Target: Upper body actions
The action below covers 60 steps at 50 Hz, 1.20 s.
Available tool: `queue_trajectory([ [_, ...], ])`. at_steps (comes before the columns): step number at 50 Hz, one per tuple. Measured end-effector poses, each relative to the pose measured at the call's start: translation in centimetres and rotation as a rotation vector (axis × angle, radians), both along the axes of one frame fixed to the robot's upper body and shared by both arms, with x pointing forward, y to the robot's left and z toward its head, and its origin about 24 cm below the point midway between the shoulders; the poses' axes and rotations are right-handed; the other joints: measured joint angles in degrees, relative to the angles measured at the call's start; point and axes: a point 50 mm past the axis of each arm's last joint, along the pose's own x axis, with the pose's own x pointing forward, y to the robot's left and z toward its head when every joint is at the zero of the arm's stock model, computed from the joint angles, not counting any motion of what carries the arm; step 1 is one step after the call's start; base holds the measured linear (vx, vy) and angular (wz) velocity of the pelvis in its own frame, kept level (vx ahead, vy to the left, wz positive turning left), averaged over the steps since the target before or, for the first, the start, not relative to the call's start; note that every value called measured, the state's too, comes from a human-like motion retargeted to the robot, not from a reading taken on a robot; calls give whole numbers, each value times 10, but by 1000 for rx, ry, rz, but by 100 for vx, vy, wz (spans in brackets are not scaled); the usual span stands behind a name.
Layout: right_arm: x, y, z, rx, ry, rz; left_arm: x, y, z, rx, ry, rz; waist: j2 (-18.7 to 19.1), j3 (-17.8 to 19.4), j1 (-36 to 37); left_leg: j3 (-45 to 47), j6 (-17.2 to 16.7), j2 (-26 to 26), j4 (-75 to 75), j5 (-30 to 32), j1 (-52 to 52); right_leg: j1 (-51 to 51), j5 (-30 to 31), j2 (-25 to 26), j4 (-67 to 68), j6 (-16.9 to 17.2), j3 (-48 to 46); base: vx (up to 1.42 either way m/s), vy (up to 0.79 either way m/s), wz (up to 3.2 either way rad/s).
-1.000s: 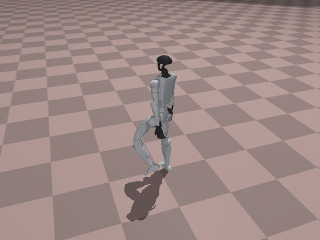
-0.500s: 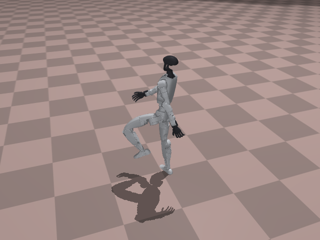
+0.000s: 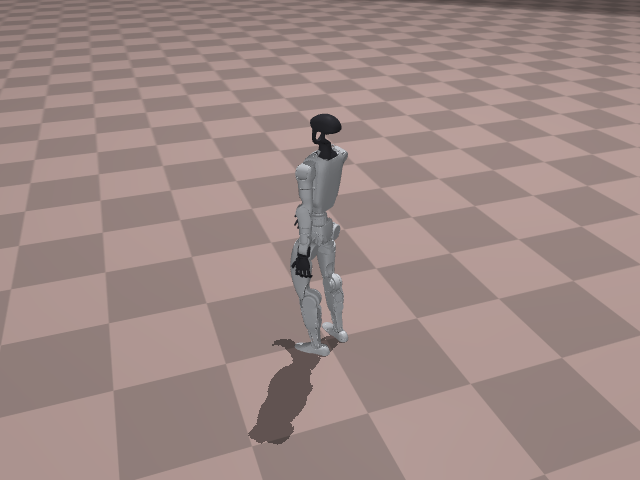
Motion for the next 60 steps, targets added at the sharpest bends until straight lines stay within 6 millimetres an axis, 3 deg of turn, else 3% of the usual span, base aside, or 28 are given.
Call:
queue_trajectory([
  [3, -29, -18, -7, -12, 77, -90, 26, 2, -3, 124, -82, -29, -3, 0, -9, -14, 20, -11, -7, -8, -5, -9, -12, -13, 21, 14, -15, 25, 22, 37],
  [7, -77, -37, -16, -29, 202, -274, 58, -1, -5, 130, -157, -92, -15, 21, 8, -14, 34, -12, 1, -19, 6, -29, -25, -36, 107, 32, -11, 26, 19, -7],
  [10, -121, -47, -18, -51, 320, -395, 89, -5, -6, 57, -227, -147, -23, 35, 24, -9, 41, -11, 7, -24, 15, -74, 56, -55, 227, 44, 0, 23, 18, -33],
  [12, -147, -54, -17, -85, 388, -406, 127, -14, -5, 24, -331, -165, -18, 43, 34, 2, 41, -2, 9, -24, 12, -134, 119, -71, 336, 44, 10, 6, 13, -42],
  [14, -175, -61, -14, -151, 454, -370, 173, -25, 1, 5, -475, -180, -8, 59, 12, -8, 40, 10, 16, -19, 10, -202, 115, -97, 470, 25, 3, 8, 13, 18],
  [17, -214, -72, -6, -265, 571, -293, 262, -41, 31, -17, -736, -210, 2, 105, -34, -30, 47, 17, 26, -13, 17, -293, 66, -172, 672, -19, -32, -6, 15, 65],
  [21, -273, -79, 11, -333, 784, -279, 362, -63, 100, -27, -1105, -240, 8, 156, -104, -70, 61, 25, 48, -10, 19, -437, 38, -244, 837, -64, -25, -1, 14, 94],
  [24, -312, -83, 27, -360, 932, -357, 404, -67, 146, 38, -1279, -236, 26, 176, -152, -99, 61, 54, 61, -13, 16, -535, 41, -246, 860, -82, -26, 6, -2, 68],
  [28, -336, -90, 41, -400, 970, -559, 430, -67, 179, 78, -1376, -234, 49, 195, -189, -109, 60, 91, 79, -23, 13, -610, 41, -225, 823, -100, -49, 5, -4, 9],
  [33, -326, -95, 38, -404, 885, -753, 434, -66, 186, 78, -1395, -231, 53, 203, -201, -97, 72, 97, 95, -42, 15, -589, 51, -196, 753, -86, -72, 1, 2, -11],
  [37, -303, -91, 26, -344, 827, -723, 418, -69, 164, 68, -1340, -231, 40, 175, -181, -74, 79, 69, 88, -46, 19, -512, 63, -190, 709, -79, -77, 4, 6, -39],
  [45, -236, -79, 0, -248, 676, -458, 348, -72, 87, -12, -1063, -186, 19, 114, -115, -23, 83, 23, 54, -45, 27, -286, 123, -138, 541, -47, -70, 3, 1, -51],
  [50, -204, -74, -9, -228, 578, -377, 295, -72, 49, -49, -883, -188, 18, 70, -78, 0, 73, 14, 31, -43, 22, -158, 170, -59, 327, -4, -33, 0, -8, -47],
  [53, -191, -73, -11, -216, 536, -361, 267, -71, 34, -65, -796, -188, 6, 46, -53, 17, 68, -1, 20, -43, 17, -103, 183, -40, 210, 16, -6, -3, -12, -48],
  [56, -181, -75, -12, -213, 505, -351, 245, -67, 24, -65, -727, -199, -9, 36, -28, 34, 62, -20, 13, -44, 16, -58, 136, -37, 115, 50, 21, -7, -16, -43],
  [60, -172, -76, -12, -208, 477, -336, 223, -58, 15, -15, -655, -212, -19, 33, -21, 34, 53, -32, 6, -41, 19, -24, 63, -38, 42, 58, 16, -10, -20, 2],
])
